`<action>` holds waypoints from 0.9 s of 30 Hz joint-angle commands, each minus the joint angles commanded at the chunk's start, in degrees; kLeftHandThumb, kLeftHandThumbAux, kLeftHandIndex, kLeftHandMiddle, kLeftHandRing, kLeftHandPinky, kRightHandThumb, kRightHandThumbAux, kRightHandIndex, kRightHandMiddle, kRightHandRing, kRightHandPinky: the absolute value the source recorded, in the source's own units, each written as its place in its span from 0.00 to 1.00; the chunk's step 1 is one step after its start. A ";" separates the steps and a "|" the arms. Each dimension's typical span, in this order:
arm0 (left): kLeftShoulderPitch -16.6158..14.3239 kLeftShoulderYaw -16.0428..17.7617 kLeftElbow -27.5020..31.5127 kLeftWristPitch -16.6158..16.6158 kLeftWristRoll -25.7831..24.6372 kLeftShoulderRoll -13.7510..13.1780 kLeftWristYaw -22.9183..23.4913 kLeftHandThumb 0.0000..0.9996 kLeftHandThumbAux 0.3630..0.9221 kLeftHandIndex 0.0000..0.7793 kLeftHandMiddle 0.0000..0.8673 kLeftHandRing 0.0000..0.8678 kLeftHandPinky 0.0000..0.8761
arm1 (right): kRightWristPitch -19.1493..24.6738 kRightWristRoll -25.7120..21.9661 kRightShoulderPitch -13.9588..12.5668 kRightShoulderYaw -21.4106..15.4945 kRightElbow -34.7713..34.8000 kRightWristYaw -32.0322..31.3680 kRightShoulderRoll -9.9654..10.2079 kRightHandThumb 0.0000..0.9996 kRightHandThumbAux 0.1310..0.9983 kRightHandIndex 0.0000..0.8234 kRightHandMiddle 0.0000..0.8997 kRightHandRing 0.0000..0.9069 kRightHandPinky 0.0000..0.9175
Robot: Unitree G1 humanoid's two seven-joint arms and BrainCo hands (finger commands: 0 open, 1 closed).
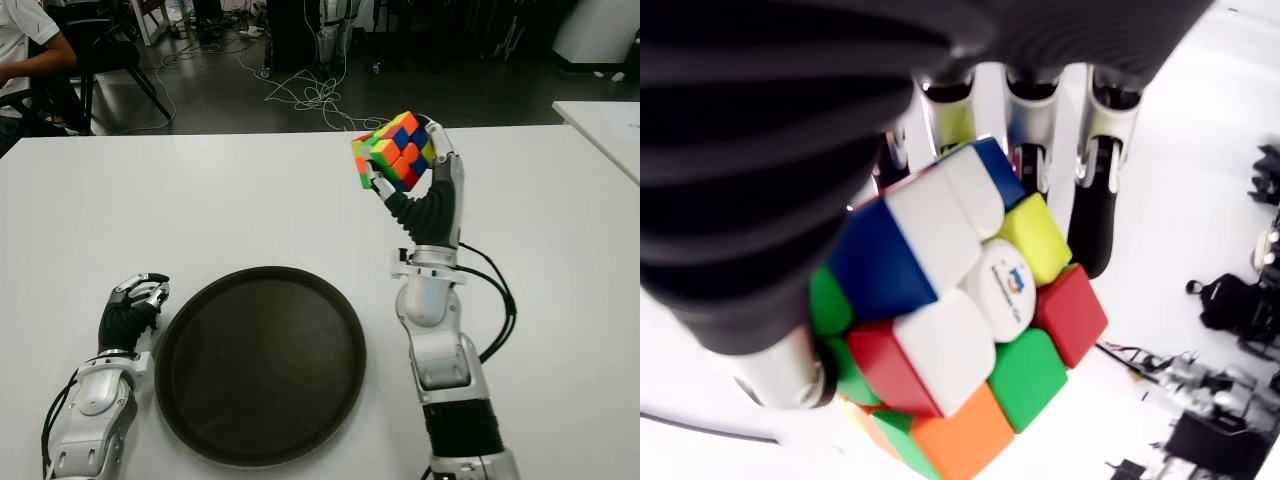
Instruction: Pick up the Rubik's Cube and put it in the plate
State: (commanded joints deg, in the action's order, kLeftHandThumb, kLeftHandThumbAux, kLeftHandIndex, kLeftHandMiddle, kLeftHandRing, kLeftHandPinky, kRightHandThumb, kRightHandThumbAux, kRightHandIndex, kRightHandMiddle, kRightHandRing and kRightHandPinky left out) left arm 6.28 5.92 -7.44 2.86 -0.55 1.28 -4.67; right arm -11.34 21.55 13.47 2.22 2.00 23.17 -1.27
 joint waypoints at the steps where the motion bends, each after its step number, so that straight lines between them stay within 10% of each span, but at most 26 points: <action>1: -0.02 0.03 -0.08 -0.09 -0.05 0.01 0.02 0.71 0.61 0.57 0.93 0.94 0.92 | -0.15 -0.15 -0.04 0.03 0.06 -0.17 0.11 0.70 0.68 0.54 0.93 0.93 0.92; 15: 0.01 -0.01 -0.07 -0.05 -0.04 0.10 0.00 0.71 0.61 0.57 0.93 0.94 0.92 | 0.27 3.25 -2.12 6.08 2.06 -3.03 2.15 0.70 0.68 0.54 0.90 0.91 0.89; 27: 0.32 -0.33 0.65 0.75 0.35 0.40 -0.50 0.71 0.61 0.57 0.93 0.94 0.92 | 10.24 1.55 -4.74 12.50 10.77 -23.58 -2.71 0.69 0.68 0.53 0.92 0.92 0.90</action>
State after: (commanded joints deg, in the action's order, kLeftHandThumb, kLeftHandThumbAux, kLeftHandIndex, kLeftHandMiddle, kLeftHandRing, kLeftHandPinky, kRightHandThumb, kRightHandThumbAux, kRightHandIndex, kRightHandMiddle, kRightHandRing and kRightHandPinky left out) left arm 6.60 5.59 -6.79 3.61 -0.20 1.68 -5.17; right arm -1.09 23.11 8.73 14.71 12.76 -0.42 -3.98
